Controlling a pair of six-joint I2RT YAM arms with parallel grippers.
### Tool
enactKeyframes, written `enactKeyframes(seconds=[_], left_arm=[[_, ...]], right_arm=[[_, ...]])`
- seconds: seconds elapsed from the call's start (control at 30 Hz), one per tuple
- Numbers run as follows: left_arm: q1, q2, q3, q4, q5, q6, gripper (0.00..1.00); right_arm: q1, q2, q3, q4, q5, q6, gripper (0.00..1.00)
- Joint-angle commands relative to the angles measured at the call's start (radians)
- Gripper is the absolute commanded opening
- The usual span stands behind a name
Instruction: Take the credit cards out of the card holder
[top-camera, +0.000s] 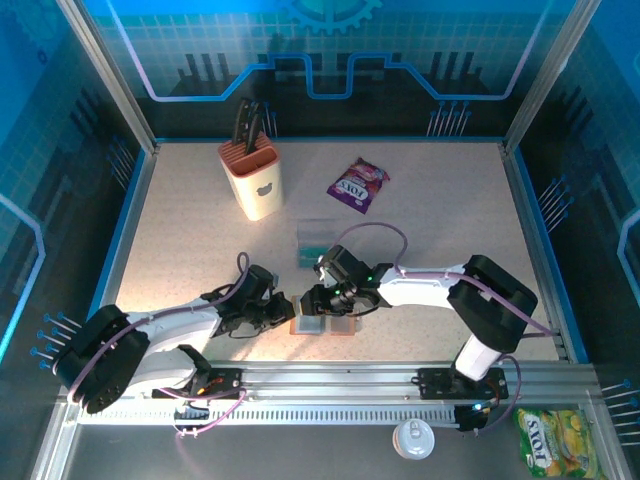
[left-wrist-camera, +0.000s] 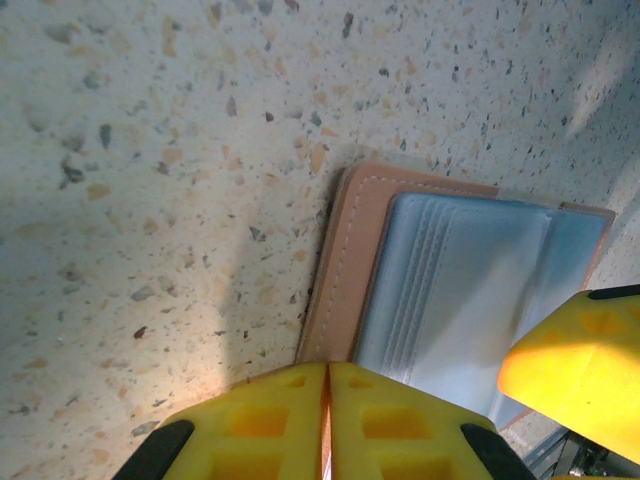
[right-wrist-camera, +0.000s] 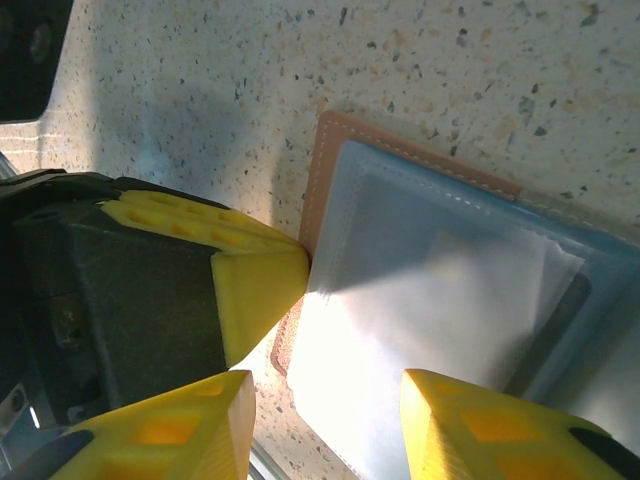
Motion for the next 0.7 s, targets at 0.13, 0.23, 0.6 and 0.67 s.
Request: enactKeyframes(seconds=[0.13,0.23,0.6,0.67], left_arm=[[0.006,-0.016,-0.04,-0.072,-0.013,-0.012,0.11],[0.007,-0.017,-0.043,-0.073,-0.012,-0.012,0.11],[0.006,-0.008,-0.042,-0.07,-0.014,-0.011,0.11],[0.006,-0.006,-0.041,-0.069,-0.014,-0.011,0.11]], right_arm=[[-0.007,0.01,-0.011,-0.011,0.008,0.027,0.45],[-0.006,0.003,-0.014,-0.033,0.022,0.028,0.45],[-0.007,-0.037,-0.03,-0.09,0.064,0.019,0.46],[-0.007,-0.037,-0.03,-0.094,0.064,0.019,0.46]])
